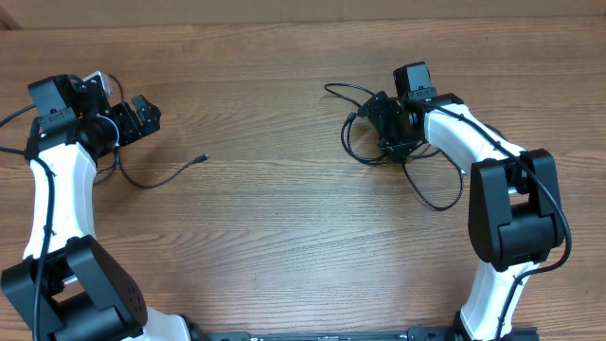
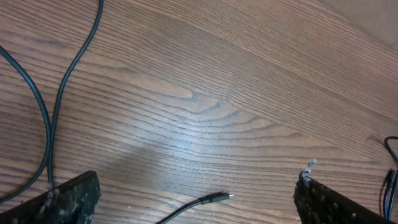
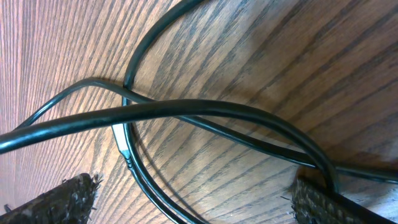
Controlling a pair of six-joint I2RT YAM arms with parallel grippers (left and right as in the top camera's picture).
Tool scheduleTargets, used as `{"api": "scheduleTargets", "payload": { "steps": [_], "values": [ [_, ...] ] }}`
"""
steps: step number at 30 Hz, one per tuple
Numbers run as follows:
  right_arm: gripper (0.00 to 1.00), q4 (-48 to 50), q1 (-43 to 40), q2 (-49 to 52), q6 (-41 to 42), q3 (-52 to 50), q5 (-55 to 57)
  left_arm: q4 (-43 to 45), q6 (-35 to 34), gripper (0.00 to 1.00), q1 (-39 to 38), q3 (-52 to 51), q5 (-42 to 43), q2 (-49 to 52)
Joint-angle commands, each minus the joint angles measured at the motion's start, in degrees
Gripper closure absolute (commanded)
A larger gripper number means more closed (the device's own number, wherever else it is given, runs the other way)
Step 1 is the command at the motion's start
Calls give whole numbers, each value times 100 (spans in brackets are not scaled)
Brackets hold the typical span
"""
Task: Untangle cables
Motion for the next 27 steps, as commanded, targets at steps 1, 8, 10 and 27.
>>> {"api": "scheduleTargets", "payload": {
  "steps": [1, 8, 10, 27],
  "values": [
    [0, -164, 17, 374, 9, -299, 216, -11, -76, 0, -13, 11, 59, 37],
    [0, -44, 15, 374, 7, -302, 216, -11, -79, 1, -13, 11, 59, 37],
    [0, 50, 17, 374, 9, -299, 216, -11, -79, 0, -13, 11, 59, 37],
    [0, 343, 22, 374, 44, -302, -385, -11, -76, 0, -13, 11, 59, 37]
  ]
}}
